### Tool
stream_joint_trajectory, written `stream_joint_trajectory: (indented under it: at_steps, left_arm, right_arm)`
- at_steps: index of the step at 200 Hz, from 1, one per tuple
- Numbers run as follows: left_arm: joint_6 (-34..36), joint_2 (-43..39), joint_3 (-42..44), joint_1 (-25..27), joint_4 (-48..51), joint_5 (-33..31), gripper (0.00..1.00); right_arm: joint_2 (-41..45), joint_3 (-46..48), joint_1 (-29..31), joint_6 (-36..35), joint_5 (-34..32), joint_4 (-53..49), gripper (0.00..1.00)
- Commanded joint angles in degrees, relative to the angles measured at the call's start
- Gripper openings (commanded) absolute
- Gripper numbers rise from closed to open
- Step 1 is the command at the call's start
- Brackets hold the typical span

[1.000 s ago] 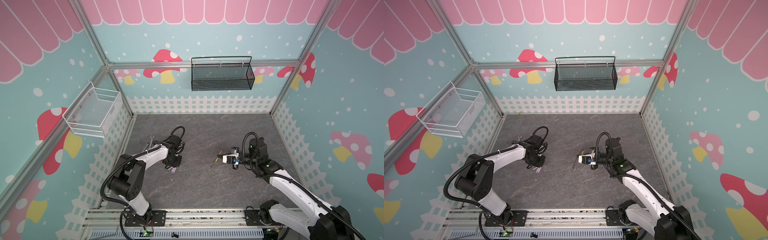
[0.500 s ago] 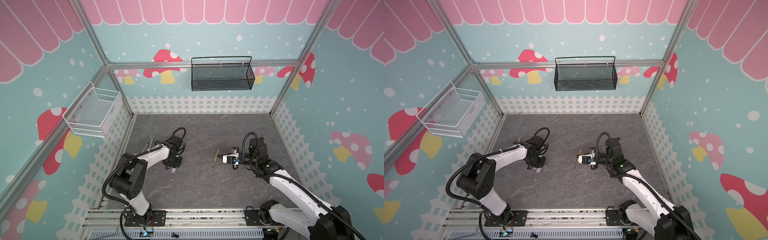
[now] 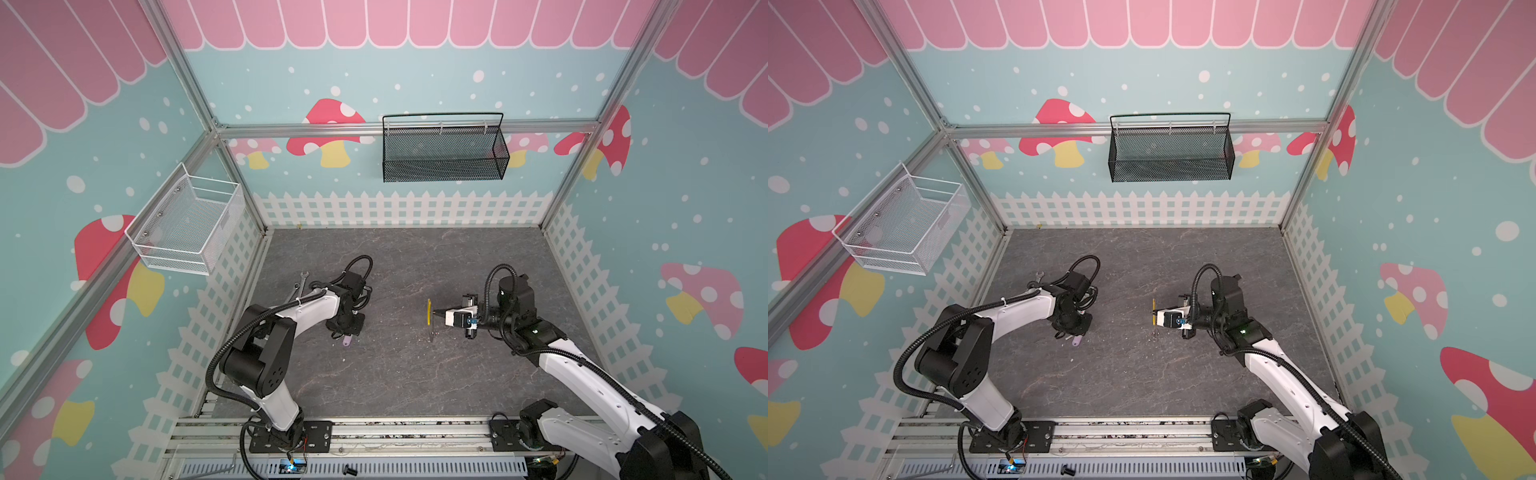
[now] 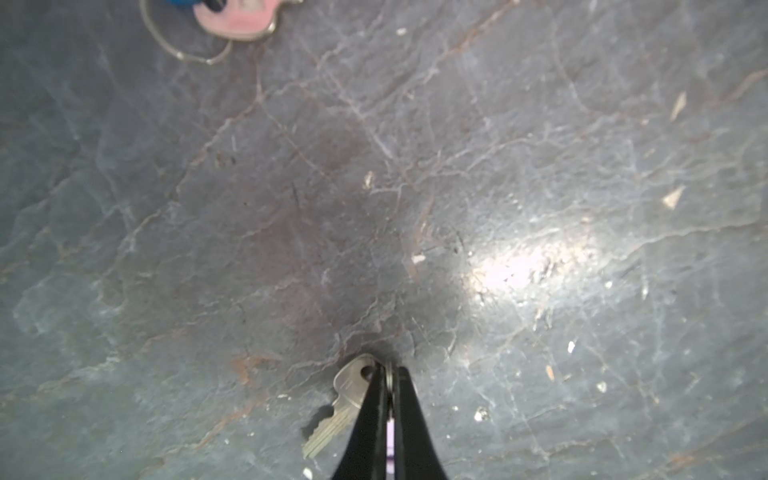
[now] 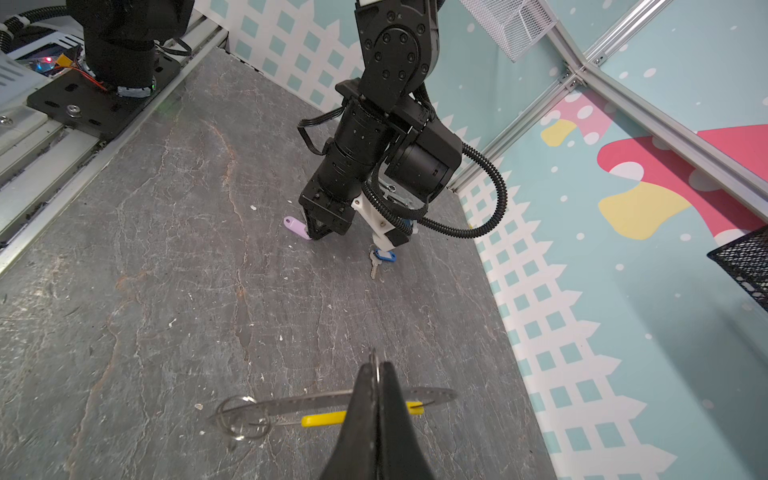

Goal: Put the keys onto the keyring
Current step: 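Lift the lilac-tagged key with the left gripper and carry it toward the right gripper's plate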

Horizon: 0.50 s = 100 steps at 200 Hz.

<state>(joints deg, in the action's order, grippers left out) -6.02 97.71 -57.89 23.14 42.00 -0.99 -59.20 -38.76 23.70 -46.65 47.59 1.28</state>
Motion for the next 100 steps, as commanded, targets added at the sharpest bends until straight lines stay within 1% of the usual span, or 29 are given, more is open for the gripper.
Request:
stream_joint_trajectory:
  at_steps: [1, 42, 62, 80, 100]
  left_arm:
    - [1.41, 0.38, -0.58, 1.94, 1.13, -1.09, 0.00]
    - [6.03, -5.72, -2.02, 5.14, 0.94, 0.98, 0.00]
    - [11.03, -10.75, -2.56, 7.87, -0.25, 2.75, 0.00]
    - [15.39, -16.00, -2.74, 10.34, -2.63, 5.21, 0.00]
    - [18.87, -22.33, -2.02, 11.96, -7.19, 9.74, 0.00]
  right_arm:
    - [-0.43, -1.50, 0.25, -0.15, 1.38, -0.88, 0.00]
    - [-1.09, -2.37, 0.27, 2.40, 1.90, -1.10, 0.00]
    - [-1.55, -3.04, 0.29, 4.33, 2.14, -0.93, 0.00]
    - [-2.14, -3.83, 0.26, 6.90, 2.51, -0.36, 0.00]
    - [-2.25, -4.20, 0.28, 7.74, 2.78, -0.08, 0.00]
